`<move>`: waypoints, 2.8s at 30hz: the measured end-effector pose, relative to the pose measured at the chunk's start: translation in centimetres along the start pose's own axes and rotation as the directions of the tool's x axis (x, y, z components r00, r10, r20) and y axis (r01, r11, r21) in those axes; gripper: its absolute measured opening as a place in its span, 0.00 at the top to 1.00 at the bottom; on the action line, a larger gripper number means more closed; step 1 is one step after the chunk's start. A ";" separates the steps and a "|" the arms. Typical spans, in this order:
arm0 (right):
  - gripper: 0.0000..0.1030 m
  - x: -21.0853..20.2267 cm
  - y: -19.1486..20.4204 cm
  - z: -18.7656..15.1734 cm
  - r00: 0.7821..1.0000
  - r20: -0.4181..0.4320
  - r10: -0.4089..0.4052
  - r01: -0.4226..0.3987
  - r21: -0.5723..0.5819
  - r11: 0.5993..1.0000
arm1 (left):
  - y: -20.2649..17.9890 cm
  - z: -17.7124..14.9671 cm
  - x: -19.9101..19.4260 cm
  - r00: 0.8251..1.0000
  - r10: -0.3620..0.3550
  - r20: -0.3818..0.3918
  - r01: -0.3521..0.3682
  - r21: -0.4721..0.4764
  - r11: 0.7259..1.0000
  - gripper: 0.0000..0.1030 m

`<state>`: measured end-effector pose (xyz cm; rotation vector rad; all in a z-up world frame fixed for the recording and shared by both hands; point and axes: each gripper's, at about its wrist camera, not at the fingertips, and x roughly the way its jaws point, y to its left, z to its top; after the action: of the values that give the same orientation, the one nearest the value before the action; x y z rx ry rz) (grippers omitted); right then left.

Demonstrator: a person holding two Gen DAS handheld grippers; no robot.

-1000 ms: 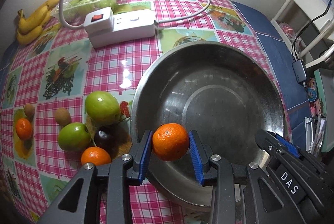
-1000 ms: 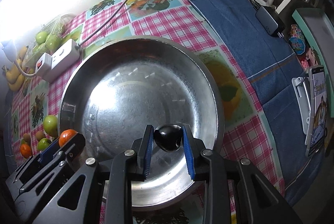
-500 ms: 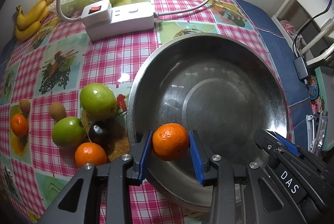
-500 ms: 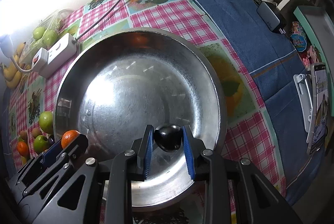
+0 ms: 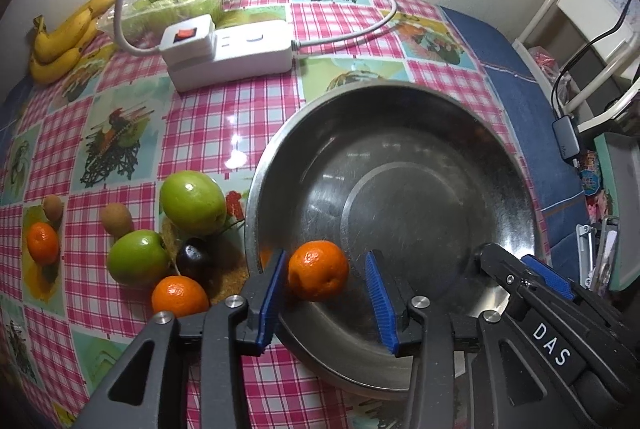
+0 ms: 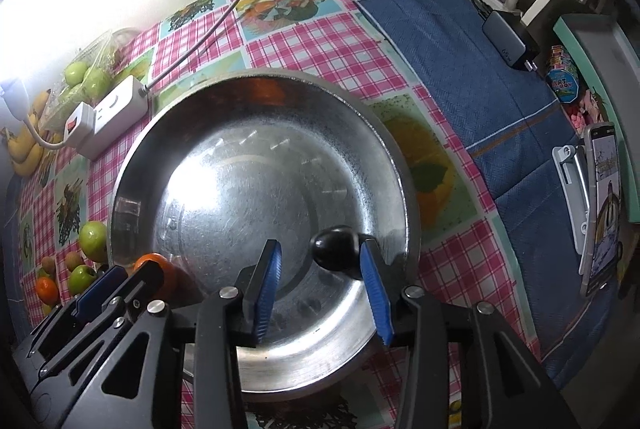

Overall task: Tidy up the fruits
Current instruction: 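Open the right tool to drop the plum while the left tool drops the tangerine into the basin, then withdraw both open tools from the basin back toward the fruit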

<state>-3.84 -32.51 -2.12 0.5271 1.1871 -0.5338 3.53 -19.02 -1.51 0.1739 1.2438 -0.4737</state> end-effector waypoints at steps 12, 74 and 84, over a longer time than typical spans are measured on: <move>0.48 -2.5 0.0 0.3 0.997 0.071 0.001 0.000 -0.007 1.000 | 2.4 0.8 -3.4 0.993 0.076 0.087 -0.070 -0.069 0.995 0.31; 0.00 -0.9 4.5 -0.7 0.996 0.036 0.086 -0.078 -0.193 0.978 | 12.0 -0.5 -3.5 0.974 0.204 0.100 -0.166 -0.299 0.940 0.00; 0.00 -2.3 7.6 -1.4 0.986 0.075 0.146 -0.123 -0.251 0.960 | 15.8 -1.5 -5.5 0.962 0.245 0.121 -0.184 -0.374 0.909 0.00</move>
<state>-0.64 -25.52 0.49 0.3635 1.1008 -0.2854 7.76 -3.02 1.14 -0.0407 1.1109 -0.0607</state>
